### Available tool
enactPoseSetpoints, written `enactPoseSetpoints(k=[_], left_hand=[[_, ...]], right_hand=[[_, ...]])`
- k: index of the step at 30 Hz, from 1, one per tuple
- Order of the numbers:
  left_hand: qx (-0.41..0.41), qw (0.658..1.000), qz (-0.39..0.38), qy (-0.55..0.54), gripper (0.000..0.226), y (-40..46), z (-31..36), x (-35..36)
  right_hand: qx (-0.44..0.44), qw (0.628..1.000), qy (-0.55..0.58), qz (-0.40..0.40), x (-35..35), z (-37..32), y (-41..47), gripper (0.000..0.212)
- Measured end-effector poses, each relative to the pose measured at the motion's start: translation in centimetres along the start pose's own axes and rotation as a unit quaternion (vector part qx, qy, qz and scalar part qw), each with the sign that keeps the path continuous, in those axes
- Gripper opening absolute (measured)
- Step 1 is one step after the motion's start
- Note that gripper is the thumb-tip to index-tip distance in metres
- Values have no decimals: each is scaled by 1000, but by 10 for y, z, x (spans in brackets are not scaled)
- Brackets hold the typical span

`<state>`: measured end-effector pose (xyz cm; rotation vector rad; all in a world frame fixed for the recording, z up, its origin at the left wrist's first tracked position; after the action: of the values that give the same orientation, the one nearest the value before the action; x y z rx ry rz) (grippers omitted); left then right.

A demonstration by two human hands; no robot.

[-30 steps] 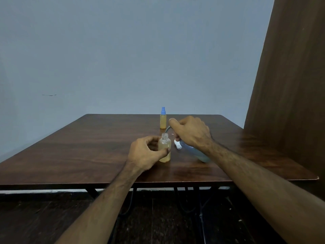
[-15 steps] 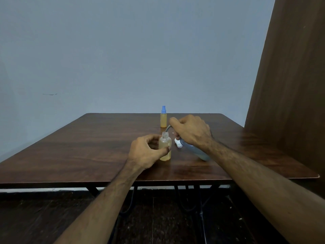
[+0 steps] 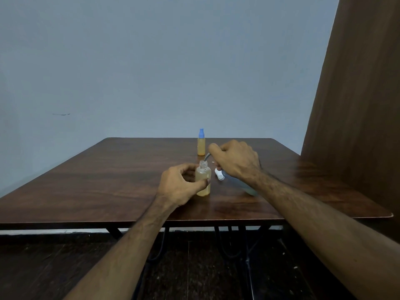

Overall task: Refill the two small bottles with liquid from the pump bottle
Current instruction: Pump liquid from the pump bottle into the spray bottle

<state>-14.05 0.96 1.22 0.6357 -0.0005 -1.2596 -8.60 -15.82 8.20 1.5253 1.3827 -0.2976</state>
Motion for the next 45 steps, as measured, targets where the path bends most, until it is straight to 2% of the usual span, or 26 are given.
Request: enactPoseSetpoints(k=[7, 12, 21, 30, 35, 45], left_hand=[[0, 1000, -2, -2, 30, 0, 0, 0], [1, 1000, -1, -4, 29, 0, 1, 0], [2, 1000, -3, -1, 29, 0, 2, 0], [0, 1000, -3, 4, 28, 0, 1, -1], [2, 1000, -4, 9, 28, 1, -1, -1], [-6, 1000, -9, 1, 32, 2, -4, 1]], right_hand=[[15, 1000, 0, -11, 3, 3, 3, 79], [-5, 1000, 9, 20, -3, 0, 0, 80], [3, 1000, 9, -13, 1, -3, 1, 81], [-16, 1000, 1, -2, 2, -5, -1, 71], [-24, 1000, -1, -2, 4, -8, -4, 59], [0, 1000, -5, -8, 6, 0, 0, 68]])
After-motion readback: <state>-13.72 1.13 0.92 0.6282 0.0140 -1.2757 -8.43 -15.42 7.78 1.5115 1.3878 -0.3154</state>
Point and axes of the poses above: each hand's wrist, its own y-axis towards the middle knuckle, its own x-axis out of the palm, z = x × y, the point moved 10 cm from there along y, towards the middle knuckle, and after that the axes turned 2 degrees about x, right-handed, at the moved point
